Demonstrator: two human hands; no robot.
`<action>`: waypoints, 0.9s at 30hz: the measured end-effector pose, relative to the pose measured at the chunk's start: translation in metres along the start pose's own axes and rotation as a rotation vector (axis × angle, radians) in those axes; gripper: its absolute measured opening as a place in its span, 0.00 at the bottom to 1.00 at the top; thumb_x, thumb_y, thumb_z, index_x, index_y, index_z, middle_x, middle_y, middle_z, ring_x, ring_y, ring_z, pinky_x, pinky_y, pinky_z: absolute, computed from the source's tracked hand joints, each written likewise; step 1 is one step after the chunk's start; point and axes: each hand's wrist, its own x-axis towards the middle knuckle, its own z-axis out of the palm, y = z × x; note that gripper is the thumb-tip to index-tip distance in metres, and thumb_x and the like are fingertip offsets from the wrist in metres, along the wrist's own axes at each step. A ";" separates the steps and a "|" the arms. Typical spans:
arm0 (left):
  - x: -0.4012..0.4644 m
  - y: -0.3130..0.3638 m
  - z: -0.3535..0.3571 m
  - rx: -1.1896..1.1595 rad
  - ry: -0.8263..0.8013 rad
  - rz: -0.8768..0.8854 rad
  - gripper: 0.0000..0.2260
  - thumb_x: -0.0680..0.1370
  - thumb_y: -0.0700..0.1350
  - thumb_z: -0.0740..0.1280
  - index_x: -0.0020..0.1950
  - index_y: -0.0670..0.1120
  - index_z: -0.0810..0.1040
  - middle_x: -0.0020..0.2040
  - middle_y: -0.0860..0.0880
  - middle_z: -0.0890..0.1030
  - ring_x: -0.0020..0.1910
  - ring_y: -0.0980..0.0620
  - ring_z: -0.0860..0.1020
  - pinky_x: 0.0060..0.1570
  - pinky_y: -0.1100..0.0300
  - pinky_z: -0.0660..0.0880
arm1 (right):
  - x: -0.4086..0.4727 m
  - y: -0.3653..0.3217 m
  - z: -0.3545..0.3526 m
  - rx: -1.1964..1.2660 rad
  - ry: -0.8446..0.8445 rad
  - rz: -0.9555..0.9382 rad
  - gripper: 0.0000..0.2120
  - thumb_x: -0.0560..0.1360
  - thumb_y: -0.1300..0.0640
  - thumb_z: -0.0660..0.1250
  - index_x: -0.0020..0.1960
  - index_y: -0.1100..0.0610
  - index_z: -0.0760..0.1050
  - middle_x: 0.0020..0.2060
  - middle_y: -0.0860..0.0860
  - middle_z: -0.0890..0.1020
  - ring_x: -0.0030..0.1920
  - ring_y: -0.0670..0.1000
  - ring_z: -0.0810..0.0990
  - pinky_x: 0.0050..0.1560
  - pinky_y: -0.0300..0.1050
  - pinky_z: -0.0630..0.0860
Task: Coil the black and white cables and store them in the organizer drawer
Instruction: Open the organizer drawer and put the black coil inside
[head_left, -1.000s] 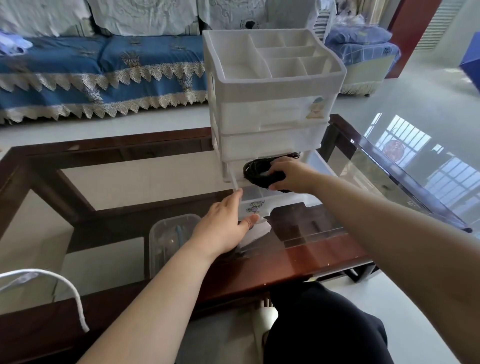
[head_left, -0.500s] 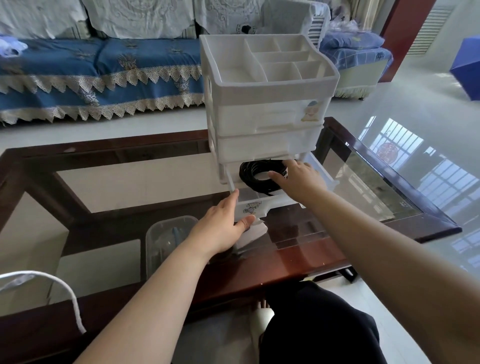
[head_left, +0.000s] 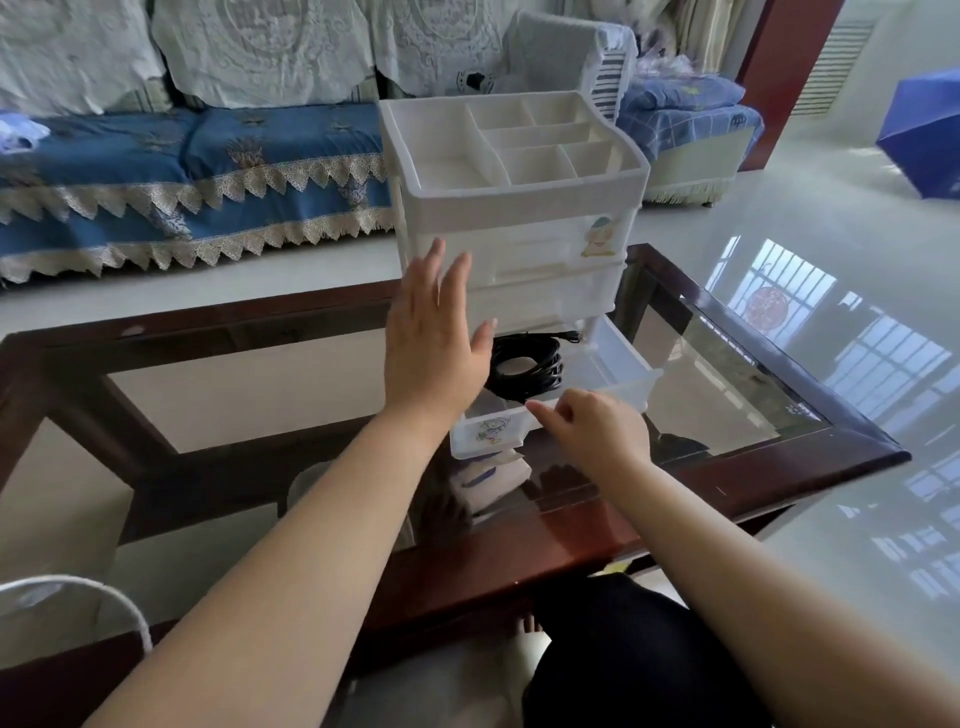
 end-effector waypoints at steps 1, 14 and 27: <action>0.018 0.001 -0.004 0.022 0.039 0.031 0.28 0.78 0.49 0.67 0.74 0.42 0.63 0.77 0.39 0.60 0.76 0.38 0.57 0.74 0.46 0.57 | -0.001 -0.002 0.002 0.018 -0.004 0.025 0.25 0.75 0.34 0.57 0.38 0.54 0.74 0.33 0.48 0.77 0.35 0.52 0.76 0.31 0.42 0.67; 0.083 -0.003 -0.015 0.252 -0.147 -0.027 0.30 0.78 0.53 0.64 0.77 0.43 0.58 0.77 0.44 0.62 0.78 0.41 0.51 0.75 0.46 0.54 | 0.014 -0.018 0.026 0.427 0.036 0.207 0.12 0.76 0.46 0.60 0.44 0.55 0.74 0.44 0.49 0.76 0.42 0.49 0.75 0.40 0.45 0.71; 0.081 -0.005 -0.018 0.288 -0.184 0.002 0.32 0.77 0.51 0.65 0.77 0.44 0.56 0.77 0.45 0.60 0.78 0.41 0.49 0.76 0.49 0.50 | 0.077 -0.044 0.038 0.619 -0.275 0.156 0.24 0.74 0.58 0.62 0.68 0.58 0.63 0.66 0.52 0.64 0.54 0.47 0.67 0.51 0.41 0.67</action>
